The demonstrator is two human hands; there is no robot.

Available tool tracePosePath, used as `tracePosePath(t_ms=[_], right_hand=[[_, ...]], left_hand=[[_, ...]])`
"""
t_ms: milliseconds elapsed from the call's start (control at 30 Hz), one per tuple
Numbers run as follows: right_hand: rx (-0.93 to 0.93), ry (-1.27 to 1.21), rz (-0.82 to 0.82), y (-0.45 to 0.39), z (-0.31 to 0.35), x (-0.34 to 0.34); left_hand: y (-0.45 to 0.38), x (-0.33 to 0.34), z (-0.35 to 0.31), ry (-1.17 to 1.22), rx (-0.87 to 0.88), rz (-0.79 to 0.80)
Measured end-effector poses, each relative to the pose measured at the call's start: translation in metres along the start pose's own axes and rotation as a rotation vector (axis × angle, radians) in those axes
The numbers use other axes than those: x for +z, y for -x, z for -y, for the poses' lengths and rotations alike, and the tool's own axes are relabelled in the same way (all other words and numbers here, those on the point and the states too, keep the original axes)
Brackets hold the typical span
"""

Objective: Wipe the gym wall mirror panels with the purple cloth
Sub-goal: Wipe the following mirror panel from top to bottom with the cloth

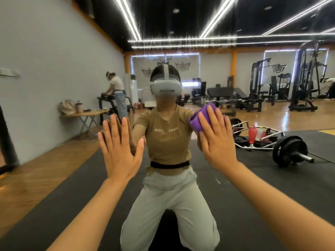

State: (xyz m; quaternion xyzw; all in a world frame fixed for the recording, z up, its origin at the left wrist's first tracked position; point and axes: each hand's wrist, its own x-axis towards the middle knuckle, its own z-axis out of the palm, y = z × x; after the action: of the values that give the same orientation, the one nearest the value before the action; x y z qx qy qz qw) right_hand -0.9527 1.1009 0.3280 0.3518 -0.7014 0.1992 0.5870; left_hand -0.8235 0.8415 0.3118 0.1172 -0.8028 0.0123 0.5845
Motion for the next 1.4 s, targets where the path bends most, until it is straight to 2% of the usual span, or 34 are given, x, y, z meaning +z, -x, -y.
tracePosePath(t_ms=[167,367,600,767,933,1067,1200,1300,1400], right_hand=[[-0.003,0.005,-0.072,-0.044,-0.007,-0.007],[-0.027,-0.012,-0.065,0.027,0.0,0.008],[-0.021,0.011,0.155,0.172,0.019,0.03],[-0.025,0.025,0.291,0.231,0.027,0.033],[0.014,0.004,0.286,0.226,0.025,0.026],[0.178,-0.026,0.146,0.165,0.037,0.02],[0.271,-0.053,0.115,0.108,0.038,0.017],[0.26,-0.042,0.102,0.119,0.036,0.022],[0.233,-0.028,0.088,0.168,0.038,0.03]], left_hand=[[0.011,0.001,-0.002,0.012,0.0,0.013],[0.032,0.012,-0.003,0.019,0.015,0.005],[0.067,0.034,-0.008,-0.001,0.028,-0.02],[0.072,0.033,-0.011,0.027,0.018,0.011],[0.089,0.038,-0.01,-0.008,0.031,0.043],[0.088,0.038,-0.011,-0.017,0.037,0.033],[0.089,0.039,-0.012,0.003,0.027,0.032],[0.088,0.038,-0.013,0.006,0.023,0.03],[0.089,0.037,-0.013,0.007,0.022,0.024]])
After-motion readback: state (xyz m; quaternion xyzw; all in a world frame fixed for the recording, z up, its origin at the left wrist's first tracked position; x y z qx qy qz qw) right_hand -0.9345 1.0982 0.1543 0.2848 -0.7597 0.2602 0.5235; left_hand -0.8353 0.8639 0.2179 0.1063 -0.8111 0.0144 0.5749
